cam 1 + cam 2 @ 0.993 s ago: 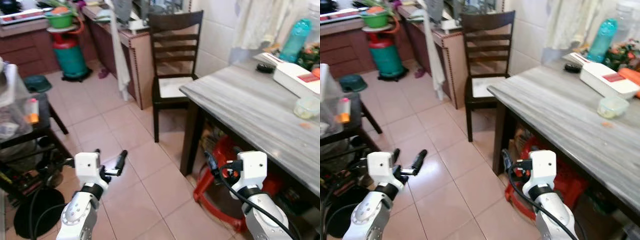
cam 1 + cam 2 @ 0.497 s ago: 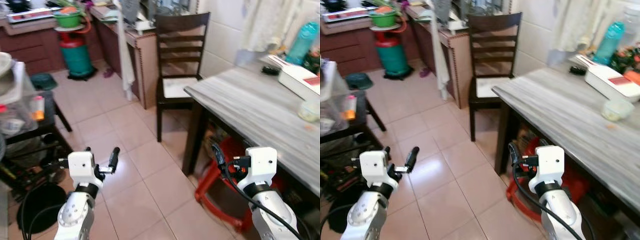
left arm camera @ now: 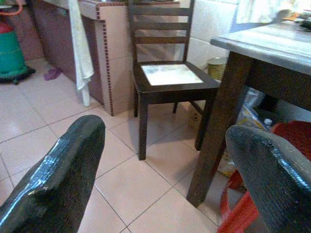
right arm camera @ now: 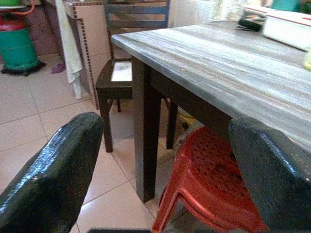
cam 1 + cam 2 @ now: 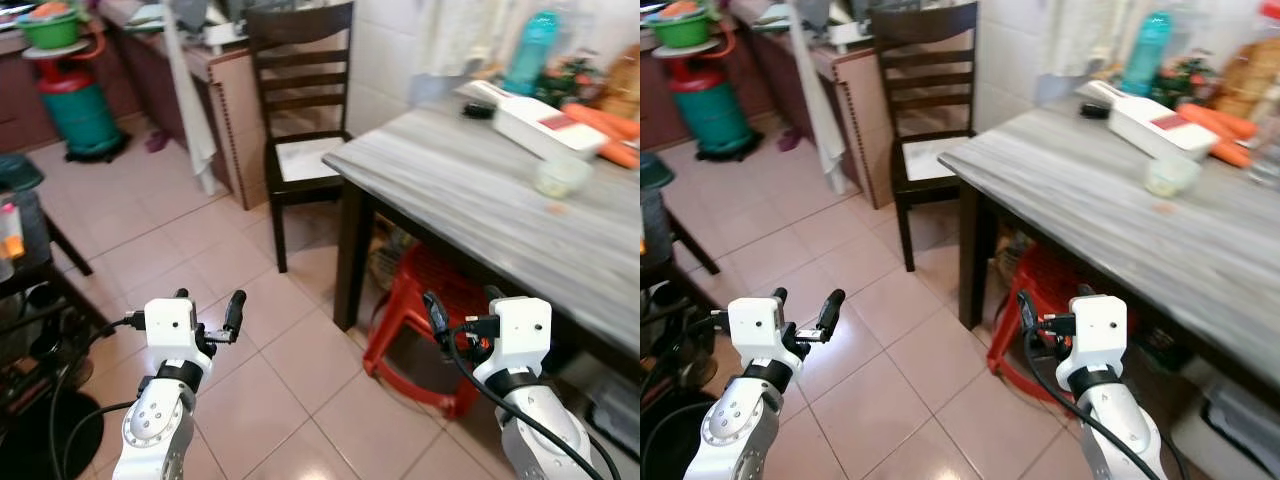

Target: Setting the table

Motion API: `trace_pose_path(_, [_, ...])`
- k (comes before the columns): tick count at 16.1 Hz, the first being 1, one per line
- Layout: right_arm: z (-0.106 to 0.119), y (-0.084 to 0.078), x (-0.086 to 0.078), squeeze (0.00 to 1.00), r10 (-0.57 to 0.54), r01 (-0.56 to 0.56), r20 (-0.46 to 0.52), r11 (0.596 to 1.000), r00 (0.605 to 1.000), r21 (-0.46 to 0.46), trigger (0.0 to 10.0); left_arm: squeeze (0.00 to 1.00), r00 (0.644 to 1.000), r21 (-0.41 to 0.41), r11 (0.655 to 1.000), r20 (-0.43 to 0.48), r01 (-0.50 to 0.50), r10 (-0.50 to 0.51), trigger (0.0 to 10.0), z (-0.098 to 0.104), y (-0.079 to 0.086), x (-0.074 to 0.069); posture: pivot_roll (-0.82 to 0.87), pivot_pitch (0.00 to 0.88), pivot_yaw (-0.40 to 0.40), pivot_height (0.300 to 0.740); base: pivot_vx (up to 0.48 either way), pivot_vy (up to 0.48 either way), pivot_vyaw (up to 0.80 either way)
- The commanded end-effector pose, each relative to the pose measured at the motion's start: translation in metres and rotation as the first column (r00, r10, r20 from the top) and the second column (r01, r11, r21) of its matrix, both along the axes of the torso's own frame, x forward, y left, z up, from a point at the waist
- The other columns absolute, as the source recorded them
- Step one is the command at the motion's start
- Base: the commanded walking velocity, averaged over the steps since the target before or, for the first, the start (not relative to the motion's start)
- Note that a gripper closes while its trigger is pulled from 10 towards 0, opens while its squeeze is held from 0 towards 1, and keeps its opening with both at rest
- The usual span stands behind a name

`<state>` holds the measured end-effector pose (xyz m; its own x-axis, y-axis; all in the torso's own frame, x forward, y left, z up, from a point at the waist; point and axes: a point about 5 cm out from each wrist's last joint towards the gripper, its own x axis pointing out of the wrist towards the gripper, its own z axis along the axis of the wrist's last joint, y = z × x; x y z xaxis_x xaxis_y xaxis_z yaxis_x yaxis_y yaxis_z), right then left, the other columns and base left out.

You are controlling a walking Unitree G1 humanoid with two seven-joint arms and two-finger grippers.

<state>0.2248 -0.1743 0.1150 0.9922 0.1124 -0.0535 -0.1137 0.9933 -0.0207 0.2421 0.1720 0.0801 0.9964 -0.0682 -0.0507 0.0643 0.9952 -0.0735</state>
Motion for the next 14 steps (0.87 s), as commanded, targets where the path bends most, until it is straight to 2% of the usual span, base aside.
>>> trace_pose_path(1, [0.0034, -0.0005, -0.0022, 0.0, -0.015, 0.015, 0.006, 1.0, 1.0, 0.006, 10.0, 0.0, 1.0, 0.015, 1.0, -0.02, -0.003, 0.003, 10.0, -0.0023, 0.0019, 0.0001, -0.05, 0.0, 0.047, 0.74, -0.255, 0.0, -0.8])
trace_pose_path(14, [0.003, 0.0024, 0.0004, 0.0, -0.037, 0.036, 0.004, 0.999, 0.999, 0.028, 10.0, 0.0, 1.0, 0.038, 0.999, -0.021, 0.008, -0.007, 10.0, 0.0014, 0.0073, 0.0041, -0.04, 0.0, 0.063, 0.74, -0.265, 0.0, -0.8])
